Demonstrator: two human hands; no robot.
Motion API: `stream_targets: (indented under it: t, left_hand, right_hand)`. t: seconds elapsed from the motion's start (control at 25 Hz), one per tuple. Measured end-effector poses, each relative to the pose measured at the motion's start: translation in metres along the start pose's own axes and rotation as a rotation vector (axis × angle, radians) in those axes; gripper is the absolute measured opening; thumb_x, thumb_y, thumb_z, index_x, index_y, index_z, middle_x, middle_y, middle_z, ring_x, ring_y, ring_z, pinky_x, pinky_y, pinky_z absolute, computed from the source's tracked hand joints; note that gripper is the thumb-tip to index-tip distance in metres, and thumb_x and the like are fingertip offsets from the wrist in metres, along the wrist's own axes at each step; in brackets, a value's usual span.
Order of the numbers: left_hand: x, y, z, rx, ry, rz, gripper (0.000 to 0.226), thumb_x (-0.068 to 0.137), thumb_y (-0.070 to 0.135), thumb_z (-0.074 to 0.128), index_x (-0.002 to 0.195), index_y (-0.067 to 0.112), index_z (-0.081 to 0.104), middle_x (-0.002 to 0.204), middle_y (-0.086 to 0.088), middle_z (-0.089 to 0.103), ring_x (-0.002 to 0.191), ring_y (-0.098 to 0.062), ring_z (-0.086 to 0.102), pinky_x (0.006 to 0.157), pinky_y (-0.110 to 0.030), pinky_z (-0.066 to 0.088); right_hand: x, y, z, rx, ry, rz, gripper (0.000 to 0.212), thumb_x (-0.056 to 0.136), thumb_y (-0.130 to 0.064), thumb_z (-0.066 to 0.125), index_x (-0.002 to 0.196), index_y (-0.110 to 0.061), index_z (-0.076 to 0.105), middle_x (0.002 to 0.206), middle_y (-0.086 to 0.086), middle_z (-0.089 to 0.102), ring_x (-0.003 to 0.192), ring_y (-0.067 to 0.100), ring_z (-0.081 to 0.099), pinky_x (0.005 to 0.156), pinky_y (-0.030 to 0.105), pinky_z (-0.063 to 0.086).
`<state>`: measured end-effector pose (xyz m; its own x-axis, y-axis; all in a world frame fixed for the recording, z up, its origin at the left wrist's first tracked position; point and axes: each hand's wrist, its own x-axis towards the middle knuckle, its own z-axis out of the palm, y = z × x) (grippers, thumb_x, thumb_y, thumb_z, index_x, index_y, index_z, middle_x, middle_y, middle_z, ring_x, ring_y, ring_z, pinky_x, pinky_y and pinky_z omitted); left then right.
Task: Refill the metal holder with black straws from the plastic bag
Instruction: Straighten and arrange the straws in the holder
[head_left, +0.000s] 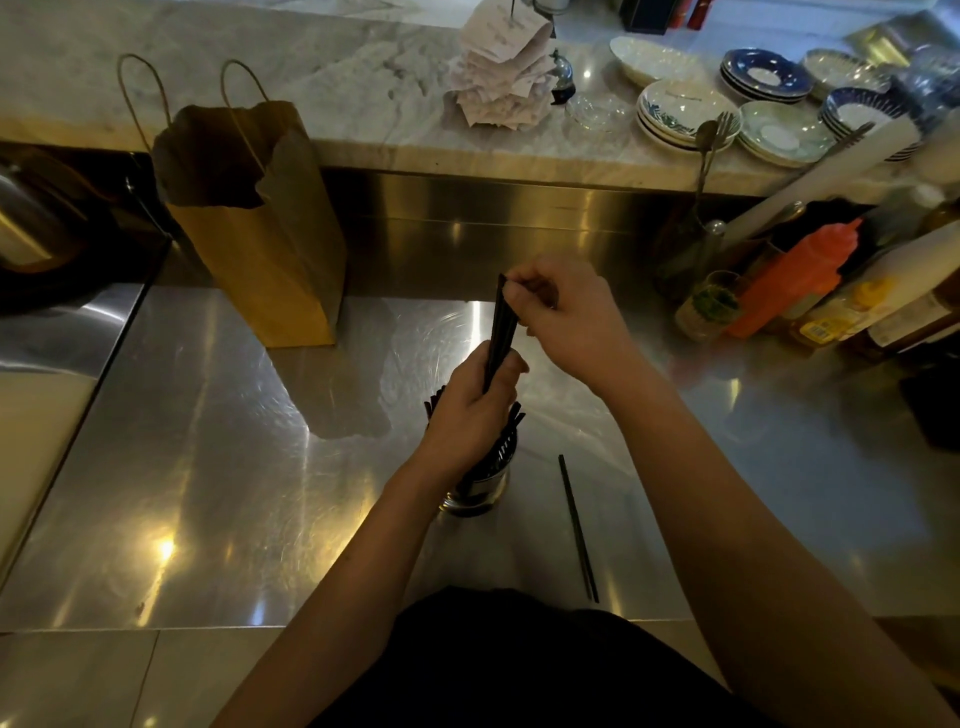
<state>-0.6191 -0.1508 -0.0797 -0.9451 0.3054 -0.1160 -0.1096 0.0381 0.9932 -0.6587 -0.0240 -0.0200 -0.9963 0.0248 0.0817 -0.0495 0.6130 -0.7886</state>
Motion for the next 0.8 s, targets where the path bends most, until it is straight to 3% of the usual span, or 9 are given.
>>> stream_targets:
  t: [0.12,0.28,0.4,0.56,0.68,0.8]
  left_hand:
    - [0.002,0.000,-0.001,-0.044,0.005,-0.051,0.015,0.103,0.026,0.042,0.093,0.023,0.052,0.054,0.002,0.037,0.043,-0.009,0.034,0.041,-0.020,0.031]
    - [0.003,-0.002,-0.006,-0.286,-0.012,-0.138,0.018,0.104,0.020,0.037,0.101,0.015,0.054,0.056,0.007,0.041,0.043,-0.006,0.031,0.040,-0.019,0.025]
    - [0.002,-0.005,-0.005,-0.409,-0.013,-0.176,0.021,0.104,0.015,0.038,0.103,0.013,0.058,0.061,0.006,0.049,0.045,-0.006,0.033,0.040,-0.018,0.027]
    - [-0.001,-0.007,-0.005,-0.449,0.003,-0.182,0.023,0.103,0.013,0.040,0.111,0.010,0.061,0.068,0.002,0.056,0.047,-0.006,0.040,0.042,-0.017,0.032]
    - [-0.006,-0.009,-0.007,-0.438,0.016,-0.170,0.025,0.103,0.014,0.040,0.116,0.010,0.061,0.072,0.001,0.061,0.050,-0.007,0.045,0.048,-0.018,0.038]
    - [-0.007,-0.009,-0.009,-0.425,0.032,-0.167,0.027,0.104,0.016,0.038,0.119,0.013,0.061,0.073,0.002,0.066,0.054,-0.008,0.051,0.057,-0.020,0.044]
  right_hand:
    - [-0.010,0.016,-0.002,0.088,0.043,0.025,0.016,0.095,-0.021,0.057,0.110,-0.020,0.063,0.089,-0.015,0.063,0.076,0.000,0.065,0.067,0.013,0.053]
    - [-0.042,0.073,-0.004,0.082,0.111,0.263,0.014,0.094,-0.027,0.060,0.100,-0.015,0.061,0.082,-0.002,0.068,0.065,0.006,0.068,0.062,0.020,0.055]
    - [-0.076,0.130,0.013,-0.065,-0.141,0.515,0.020,0.091,-0.032,0.063,0.092,-0.012,0.063,0.077,0.004,0.071,0.063,0.011,0.069,0.064,0.027,0.059]
    - [-0.114,0.186,0.044,-0.368,-0.399,0.677,0.023,0.087,-0.035,0.064,0.088,-0.012,0.058,0.089,0.009,0.065,0.081,0.025,0.063,0.066,0.033,0.051]
    - [-0.128,0.203,0.055,-0.433,-0.466,0.662,0.025,0.087,-0.038,0.062,0.085,-0.018,0.047,0.087,0.006,0.056,0.077,0.022,0.055,0.057,0.029,0.038]
    - [-0.129,0.207,0.059,-0.448,-0.436,0.662,0.016,0.092,-0.029,0.057,0.088,-0.016,0.047,0.091,0.008,0.057,0.078,0.021,0.055,0.063,0.029,0.042]
